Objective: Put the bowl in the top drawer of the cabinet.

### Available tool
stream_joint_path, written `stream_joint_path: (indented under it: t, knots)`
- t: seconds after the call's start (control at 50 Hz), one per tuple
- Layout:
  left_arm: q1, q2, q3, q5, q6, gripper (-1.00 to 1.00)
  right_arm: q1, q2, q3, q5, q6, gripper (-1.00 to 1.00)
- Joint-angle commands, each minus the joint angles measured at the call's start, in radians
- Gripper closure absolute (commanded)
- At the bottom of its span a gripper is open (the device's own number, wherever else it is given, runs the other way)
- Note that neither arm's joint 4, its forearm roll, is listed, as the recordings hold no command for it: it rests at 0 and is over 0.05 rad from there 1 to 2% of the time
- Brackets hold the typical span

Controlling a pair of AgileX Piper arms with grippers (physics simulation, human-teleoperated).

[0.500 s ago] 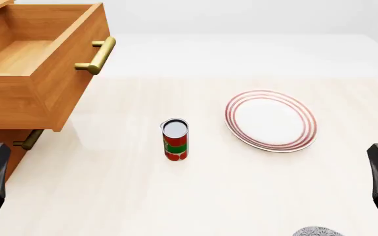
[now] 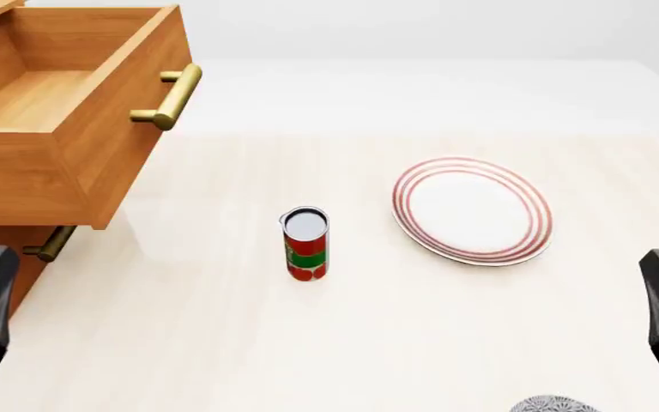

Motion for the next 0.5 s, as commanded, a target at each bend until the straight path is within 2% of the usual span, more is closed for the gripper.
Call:
stream_joint_path:
  t: [0.02, 0.26, 0.34, 0.36, 0.5]
  knots:
    - [-0.024, 0.000, -0.056, 0.074, -0.014, -1.00, 0.000, 0.002, 0.000, -0.002, 0.000, -1.00]
    - [-0.061, 0.000, -0.182, 0.222, -0.033, -1.00, 0.000, 0.001, 0.001, -0.002, 0.000, -1.00]
    - [-0.098, 0.000, -0.236, 0.277, -0.032, -1.00, 0.000, 0.001, 0.001, -0.002, 0.000, -1.00]
    - [-0.132, 0.000, -0.254, 0.304, -0.040, -1.00, 0.000, 0.001, 0.001, -0.002, 0.000, -1.00]
    - [-0.175, 0.001, -0.326, 0.386, -0.048, -1.00, 0.000, 0.003, -0.001, -0.002, 0.000, -1.00]
